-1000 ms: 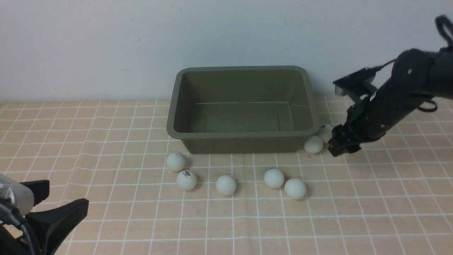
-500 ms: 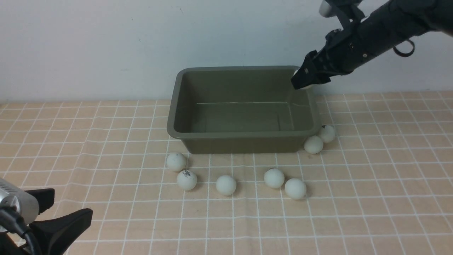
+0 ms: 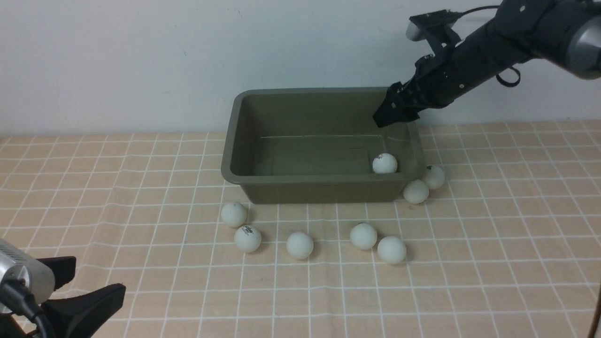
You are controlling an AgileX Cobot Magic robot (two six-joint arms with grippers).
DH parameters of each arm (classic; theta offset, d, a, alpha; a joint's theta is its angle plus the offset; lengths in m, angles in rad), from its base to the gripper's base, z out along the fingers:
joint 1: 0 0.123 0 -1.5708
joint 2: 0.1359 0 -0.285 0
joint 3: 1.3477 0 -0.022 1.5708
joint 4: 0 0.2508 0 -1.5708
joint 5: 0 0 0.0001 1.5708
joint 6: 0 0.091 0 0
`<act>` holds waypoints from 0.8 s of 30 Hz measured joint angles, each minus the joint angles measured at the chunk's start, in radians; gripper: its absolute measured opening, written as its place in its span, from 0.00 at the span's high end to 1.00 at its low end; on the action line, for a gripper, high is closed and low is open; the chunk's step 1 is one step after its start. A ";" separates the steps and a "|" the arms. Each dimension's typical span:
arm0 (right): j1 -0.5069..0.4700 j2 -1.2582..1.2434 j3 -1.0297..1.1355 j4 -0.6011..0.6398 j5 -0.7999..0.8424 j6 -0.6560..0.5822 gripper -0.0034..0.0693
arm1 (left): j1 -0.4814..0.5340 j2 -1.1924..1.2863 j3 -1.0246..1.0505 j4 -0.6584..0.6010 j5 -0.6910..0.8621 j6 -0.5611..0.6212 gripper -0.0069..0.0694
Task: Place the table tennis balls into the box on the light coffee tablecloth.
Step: 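Release the ping pong ball into the bin and lift the gripper away, then reach for and grasp a ping pong ball on the table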
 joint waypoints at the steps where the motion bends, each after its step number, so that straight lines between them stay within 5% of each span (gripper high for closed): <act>1: -0.003 -0.008 -0.005 -0.029 0.001 0.000 0.20 | 0.000 0.000 0.000 0.000 0.000 0.000 0.37; 9: -0.095 -0.116 -0.033 -0.235 0.171 -0.042 0.24 | 0.000 0.000 0.000 0.000 0.000 0.000 0.37; 24: -0.128 -0.071 -0.033 -0.248 0.211 -0.215 0.32 | 0.000 0.000 0.000 0.000 0.001 0.000 0.37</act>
